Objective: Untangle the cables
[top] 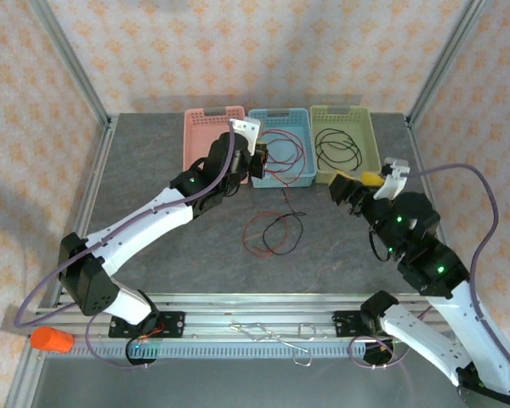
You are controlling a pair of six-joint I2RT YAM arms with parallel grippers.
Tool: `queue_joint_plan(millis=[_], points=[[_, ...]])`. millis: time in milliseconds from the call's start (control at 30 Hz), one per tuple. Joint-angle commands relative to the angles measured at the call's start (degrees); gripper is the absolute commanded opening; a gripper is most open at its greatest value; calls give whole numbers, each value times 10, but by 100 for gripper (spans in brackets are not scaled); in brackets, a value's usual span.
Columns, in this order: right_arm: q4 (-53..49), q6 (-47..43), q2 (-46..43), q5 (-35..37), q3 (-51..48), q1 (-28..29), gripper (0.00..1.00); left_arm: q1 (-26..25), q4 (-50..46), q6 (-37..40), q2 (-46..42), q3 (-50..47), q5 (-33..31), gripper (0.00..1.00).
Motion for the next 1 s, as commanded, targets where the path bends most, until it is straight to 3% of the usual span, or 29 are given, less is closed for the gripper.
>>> queue_joint_plan(millis=[0, 100, 167, 200, 233, 433, 667, 967], points=[[51, 1, -19, 39, -88, -1, 82, 7, -20, -17, -9, 20, -8, 0], [79, -3, -33, 28, -154, -1, 83, 7, -22, -18, -10, 20, -6, 0], [103, -17, -35, -15, -186, -1, 78, 7, -24, -18, -14, 18, -8, 0], [122, -31, -34, -50, -203, -1, 89, 7, -24, -18, -16, 16, -10, 0], [139, -37, -34, -72, -217, -1, 92, 8, -24, -19, -18, 14, -10, 0], [309, -50, -17, -185, -317, -1, 86, 15, -23, -27, -29, 6, -4, 0], [472, -68, 67, -199, -372, -1, 80, 18, -18, -36, -36, 1, 9, 0], [599, -97, 203, -216, -351, -2, 78, 19, -16, -42, -42, -3, 18, 0]])
